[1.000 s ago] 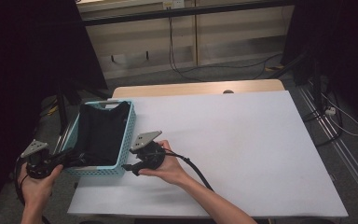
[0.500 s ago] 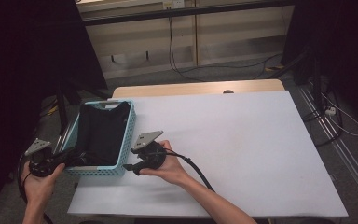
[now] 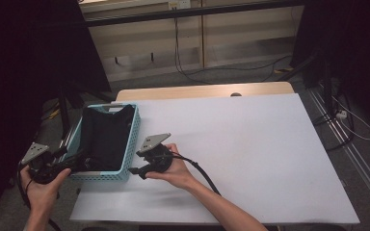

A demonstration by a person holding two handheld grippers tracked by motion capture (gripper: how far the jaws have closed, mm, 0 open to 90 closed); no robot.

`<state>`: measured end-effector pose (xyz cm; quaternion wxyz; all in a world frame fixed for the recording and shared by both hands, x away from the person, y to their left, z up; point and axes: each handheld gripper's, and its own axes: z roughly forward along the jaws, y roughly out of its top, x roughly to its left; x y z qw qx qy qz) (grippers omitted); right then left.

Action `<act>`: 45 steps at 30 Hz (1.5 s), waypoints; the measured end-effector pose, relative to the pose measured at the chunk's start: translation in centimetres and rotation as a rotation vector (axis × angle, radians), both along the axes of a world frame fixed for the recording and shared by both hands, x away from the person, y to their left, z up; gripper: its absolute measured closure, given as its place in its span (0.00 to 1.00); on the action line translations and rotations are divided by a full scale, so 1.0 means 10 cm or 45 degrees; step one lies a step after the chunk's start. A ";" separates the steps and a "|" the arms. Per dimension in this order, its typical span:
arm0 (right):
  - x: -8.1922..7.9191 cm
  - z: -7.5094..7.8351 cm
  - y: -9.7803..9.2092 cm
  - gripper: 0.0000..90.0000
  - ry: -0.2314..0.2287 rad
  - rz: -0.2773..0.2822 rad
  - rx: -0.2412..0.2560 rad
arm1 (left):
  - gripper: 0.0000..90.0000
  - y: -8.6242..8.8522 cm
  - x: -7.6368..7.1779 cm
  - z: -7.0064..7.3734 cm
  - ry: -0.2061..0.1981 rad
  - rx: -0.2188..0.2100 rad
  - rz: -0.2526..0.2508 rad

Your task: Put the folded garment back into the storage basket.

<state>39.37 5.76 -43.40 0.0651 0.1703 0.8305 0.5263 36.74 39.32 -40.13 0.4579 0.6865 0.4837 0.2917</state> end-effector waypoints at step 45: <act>-0.25 0.19 -0.98 0.05 -0.125 -0.417 -0.055 | 0.04 -1.23 -0.29 0.09 -0.090 -0.013 -0.352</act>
